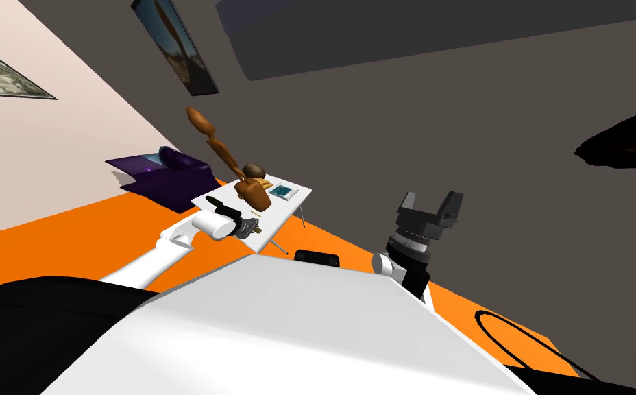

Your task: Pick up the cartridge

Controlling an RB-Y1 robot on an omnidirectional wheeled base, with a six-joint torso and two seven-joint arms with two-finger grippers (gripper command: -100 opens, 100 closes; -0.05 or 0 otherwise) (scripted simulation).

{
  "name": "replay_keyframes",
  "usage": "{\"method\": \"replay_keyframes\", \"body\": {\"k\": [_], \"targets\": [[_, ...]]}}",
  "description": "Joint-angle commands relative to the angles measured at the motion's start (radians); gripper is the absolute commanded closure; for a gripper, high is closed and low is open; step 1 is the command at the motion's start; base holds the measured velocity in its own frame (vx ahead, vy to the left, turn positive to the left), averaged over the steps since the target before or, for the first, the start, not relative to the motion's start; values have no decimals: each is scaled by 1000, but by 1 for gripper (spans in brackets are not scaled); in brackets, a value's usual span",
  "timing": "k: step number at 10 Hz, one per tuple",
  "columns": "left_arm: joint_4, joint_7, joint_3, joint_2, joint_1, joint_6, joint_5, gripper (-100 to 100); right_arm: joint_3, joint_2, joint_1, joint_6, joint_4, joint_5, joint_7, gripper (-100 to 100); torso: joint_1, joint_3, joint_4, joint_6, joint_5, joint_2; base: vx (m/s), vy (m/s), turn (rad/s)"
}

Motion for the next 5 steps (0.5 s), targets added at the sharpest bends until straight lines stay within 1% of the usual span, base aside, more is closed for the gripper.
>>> {"method": "replay_keyframes", "body": {"k": [1,2,3,4,5], "targets": [[0,0,0,0,0,0,0,0,0,0,0,0,0,0,0,0,0,0,0,0,0,0,0,0,0],[-34,12,13,17,2,28,20,100,0,0,0,0,0,0,0,0,0,0,0,0,0,0,10,0,84],[-50,17,20,25,4,40,28,100,0,0,0,0,0,0,0,0,0,0,0,-1,0,0,18,-1,85],[-39,11,16,19,6,27,22,100,0,0,0,0,0,0,0,0,-1,0,0,0,0,-1,8,-1,13],[-41,12,18,20,6,30,23,0,0,0,0,0,0,0,0,0,0,0,0,0,0,-1,0,0,0]]}}
